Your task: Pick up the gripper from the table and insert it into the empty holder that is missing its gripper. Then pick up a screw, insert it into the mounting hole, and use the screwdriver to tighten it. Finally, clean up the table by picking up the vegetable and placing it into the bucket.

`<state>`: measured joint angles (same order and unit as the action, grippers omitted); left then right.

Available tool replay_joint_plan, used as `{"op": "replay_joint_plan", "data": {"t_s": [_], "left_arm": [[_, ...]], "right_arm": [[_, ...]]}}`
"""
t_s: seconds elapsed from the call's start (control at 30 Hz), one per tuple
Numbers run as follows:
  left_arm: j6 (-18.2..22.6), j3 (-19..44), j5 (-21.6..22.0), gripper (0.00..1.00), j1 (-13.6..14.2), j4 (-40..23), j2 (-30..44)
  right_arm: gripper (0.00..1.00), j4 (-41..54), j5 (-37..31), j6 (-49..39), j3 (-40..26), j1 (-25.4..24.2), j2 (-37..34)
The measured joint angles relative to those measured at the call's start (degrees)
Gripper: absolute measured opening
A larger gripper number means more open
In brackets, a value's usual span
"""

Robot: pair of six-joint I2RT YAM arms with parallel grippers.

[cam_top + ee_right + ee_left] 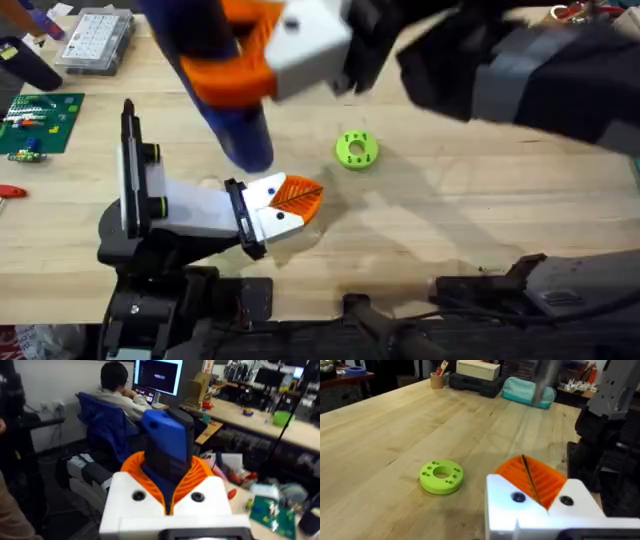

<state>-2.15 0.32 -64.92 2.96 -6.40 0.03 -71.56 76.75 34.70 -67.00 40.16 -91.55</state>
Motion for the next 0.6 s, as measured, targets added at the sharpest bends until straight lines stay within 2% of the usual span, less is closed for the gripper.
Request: {"op": "replay_joint_plan", "data": {"t_s": [0.17,0.43,0.6], "left_arm": [[0.0,0.0,0.0,0.016,0.0,0.0,0.0],[0.0,0.0,0.0,0.016,0.0,0.0,0.0],[0.0,0.0,0.0,0.016,0.0,0.0,0.0]], "right_arm": [[0.032,0.1,2.1,-0.2,-5.2,-0.6,0.4],[0.032,2.0,6.8,-0.3,-5.4,-2.9,0.7],[0.033,15.2,10.0,-4.8,-5.5,-5.7,0.7]]}}
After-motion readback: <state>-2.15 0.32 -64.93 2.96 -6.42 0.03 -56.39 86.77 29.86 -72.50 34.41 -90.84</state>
